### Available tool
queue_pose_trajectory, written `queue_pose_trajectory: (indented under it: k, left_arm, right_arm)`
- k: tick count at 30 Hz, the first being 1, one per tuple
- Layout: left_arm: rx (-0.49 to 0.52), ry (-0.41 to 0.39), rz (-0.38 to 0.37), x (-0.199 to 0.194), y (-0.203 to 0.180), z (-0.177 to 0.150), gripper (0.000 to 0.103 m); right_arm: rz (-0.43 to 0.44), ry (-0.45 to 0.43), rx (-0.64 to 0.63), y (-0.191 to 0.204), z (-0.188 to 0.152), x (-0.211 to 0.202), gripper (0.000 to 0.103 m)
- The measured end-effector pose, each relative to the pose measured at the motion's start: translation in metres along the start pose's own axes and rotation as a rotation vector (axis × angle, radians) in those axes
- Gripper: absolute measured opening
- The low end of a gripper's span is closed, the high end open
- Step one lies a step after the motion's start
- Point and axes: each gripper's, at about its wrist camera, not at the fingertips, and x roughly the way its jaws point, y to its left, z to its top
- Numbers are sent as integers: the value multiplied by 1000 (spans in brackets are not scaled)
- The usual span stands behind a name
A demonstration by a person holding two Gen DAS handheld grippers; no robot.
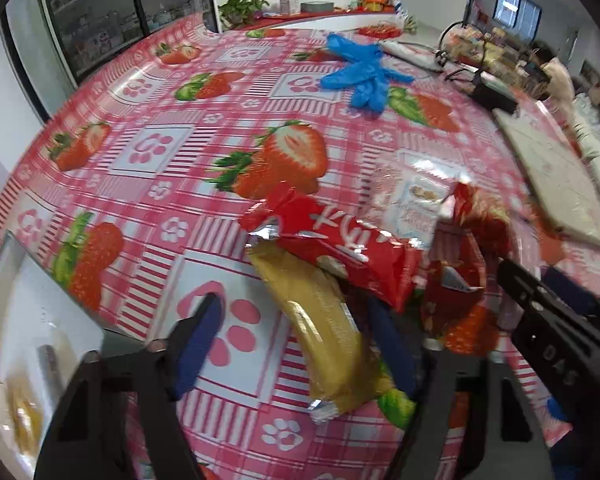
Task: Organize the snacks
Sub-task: 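Grasp the gold bar with left tool while right grasps the pink bar, then lower both bars back onto the tablecloth and open both tools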
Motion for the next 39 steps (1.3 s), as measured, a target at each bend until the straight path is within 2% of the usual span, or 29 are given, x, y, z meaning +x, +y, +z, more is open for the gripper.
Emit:
queue_pose_trajectory:
  k: [1, 2, 5, 8, 14, 18, 20, 21, 22, 23, 24, 26, 28, 31, 33, 35, 37, 39]
  left_arm:
    - [6, -10, -5, -2, 0, -1, 35]
    - [19, -11, -23, -5, -1, -3, 27]
    - [66, -9, -52, -14, -3, -18, 25]
    - [112, -27, -56, -33, -3, -50, 25]
    - [159, -39, -88, -74, 5, -120, 25]
    - [167, -59, -79, -85, 14, -139, 27]
    - [171, -55, -80, -87, 18, -143, 38]
    - [173, -63, -66, -89, 20, -143, 54]
    - [174, -81, -57, -92, 23, -144, 74]
    - [175, -104, -49, -94, 25, -143, 80]
    - [181, -138, -47, -97, 27, -141, 82]
    - [189, -154, -48, -96, 29, -137, 82]
    - [193, -128, -60, -87, 27, -134, 82]
    - [190, -88, -70, -73, 22, -133, 83]
    - [188, -104, -82, -73, 19, -133, 83]
    - [199, -119, -89, -73, 17, -134, 86]
    - [198, -144, -98, -70, 17, -136, 98]
    - [168, -106, -133, -64, 21, -131, 103]
  right_arm:
    - [-2, -2, -25, 1, -2, -1, 31]
    - [10, 2, -33, -1, -3, -3, 29]
    - [67, 13, -15, -11, -12, -11, 28]
    - [70, 21, -16, -22, -35, -29, 28]
    - [32, 42, 5, -47, -97, -73, 28]
    - [-40, 35, 35, -60, -138, -101, 28]
    - [-66, 24, 37, -64, -155, -112, 29]
    - [-59, 18, 40, -66, -161, -116, 39]
    - [-41, 11, 46, -69, -165, -120, 71]
    - [-33, 0, 50, -71, -167, -123, 87]
    - [-43, -20, 52, -73, -168, -126, 96]
    - [-50, -49, 47, -74, -166, -130, 96]
    - [-38, -55, 59, -75, -160, -128, 96]
    - [-32, -33, 59, -70, -154, -113, 96]
    - [-33, -19, 49, -66, -154, -104, 97]
    - [-57, -30, 27, -61, -157, -101, 100]
    - [-59, -41, 1, -56, -159, -99, 103]
    - [-46, -36, -6, -57, -158, -97, 103]
